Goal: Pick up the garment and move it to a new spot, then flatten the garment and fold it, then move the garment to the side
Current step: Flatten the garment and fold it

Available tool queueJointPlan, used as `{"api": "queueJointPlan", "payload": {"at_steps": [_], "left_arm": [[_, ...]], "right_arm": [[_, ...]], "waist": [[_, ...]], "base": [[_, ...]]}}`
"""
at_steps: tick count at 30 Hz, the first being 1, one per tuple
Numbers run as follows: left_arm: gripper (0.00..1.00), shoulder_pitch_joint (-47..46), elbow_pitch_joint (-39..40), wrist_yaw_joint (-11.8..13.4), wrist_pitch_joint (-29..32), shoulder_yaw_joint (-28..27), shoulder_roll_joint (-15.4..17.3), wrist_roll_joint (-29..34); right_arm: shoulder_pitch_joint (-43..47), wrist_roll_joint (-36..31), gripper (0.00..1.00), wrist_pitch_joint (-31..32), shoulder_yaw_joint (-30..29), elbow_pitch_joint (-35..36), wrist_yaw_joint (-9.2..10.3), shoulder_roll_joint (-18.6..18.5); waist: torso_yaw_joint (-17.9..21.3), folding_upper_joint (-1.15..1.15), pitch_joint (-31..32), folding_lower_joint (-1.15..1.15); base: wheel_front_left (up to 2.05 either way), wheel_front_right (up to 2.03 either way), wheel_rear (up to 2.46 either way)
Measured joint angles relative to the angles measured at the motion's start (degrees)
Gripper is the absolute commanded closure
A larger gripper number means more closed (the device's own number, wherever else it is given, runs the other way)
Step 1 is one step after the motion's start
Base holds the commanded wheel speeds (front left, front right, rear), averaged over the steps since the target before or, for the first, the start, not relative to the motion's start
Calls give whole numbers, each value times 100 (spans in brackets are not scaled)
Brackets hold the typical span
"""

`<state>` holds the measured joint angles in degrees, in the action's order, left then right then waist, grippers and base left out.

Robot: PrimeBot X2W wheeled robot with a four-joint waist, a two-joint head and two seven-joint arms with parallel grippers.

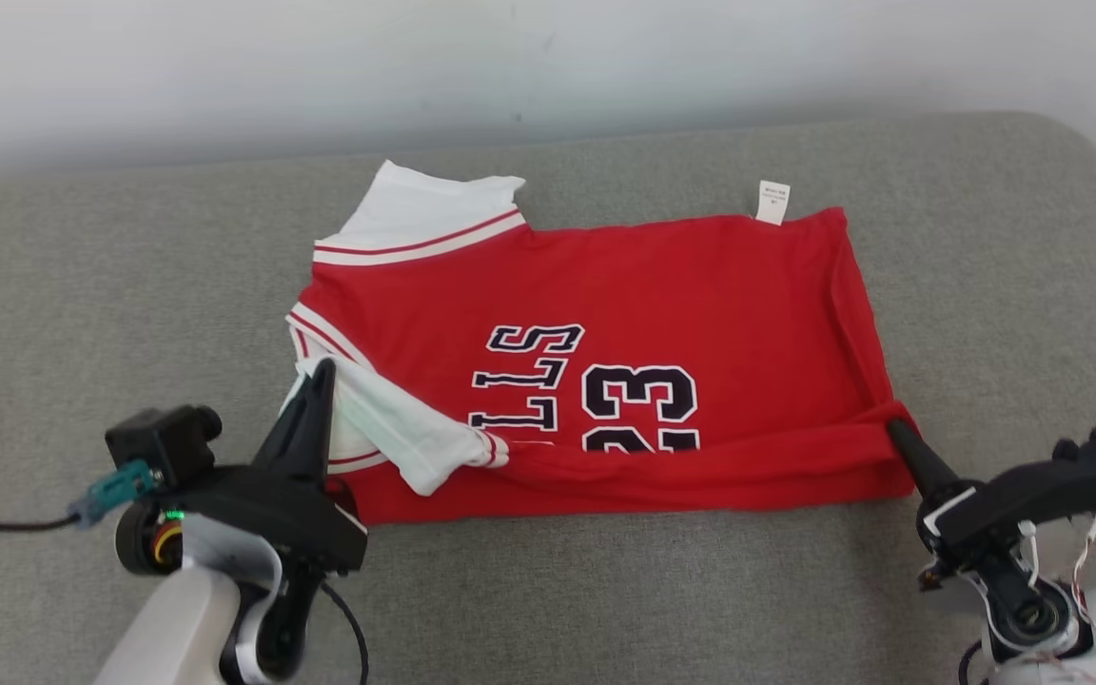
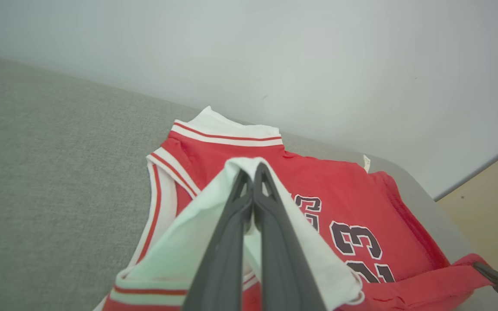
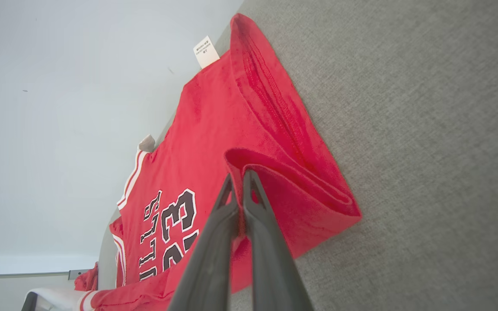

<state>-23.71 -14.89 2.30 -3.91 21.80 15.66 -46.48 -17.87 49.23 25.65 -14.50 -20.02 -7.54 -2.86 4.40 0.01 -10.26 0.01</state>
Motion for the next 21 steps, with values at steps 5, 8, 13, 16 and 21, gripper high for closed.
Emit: {"api": "queueJointPlan", "payload": {"at_steps": [5,8,13,16,21], "left_arm": [[100,-565,-834,-240,88,112,-119,1],[100,-812,-1326,-338,89,156,-197,0],[0,-1054,-1941,-441,-296,213,-269,126],[0,-1068,-2145,-499,-580,209,-285,168],[0,-919,-2142,-530,-845,252,-226,355]], "right_arm": [[-521,-392,100,8,-107,-564,0,-3],[-754,-549,100,-4,-131,-882,0,-7],[-932,-589,0,-302,-12,-978,0,-1],[-826,-794,0,-592,191,-756,0,-103],[-232,-1272,0,-1044,693,-304,0,-510]], "waist": [[87,0,-125,0],[84,0,-136,0],[40,0,-70,0],[3,0,8,0],[-61,0,168,-1]], "base": [[0,0,0],[0,0,0],[0,0,0],[0,0,0],[0,0,0]]}}
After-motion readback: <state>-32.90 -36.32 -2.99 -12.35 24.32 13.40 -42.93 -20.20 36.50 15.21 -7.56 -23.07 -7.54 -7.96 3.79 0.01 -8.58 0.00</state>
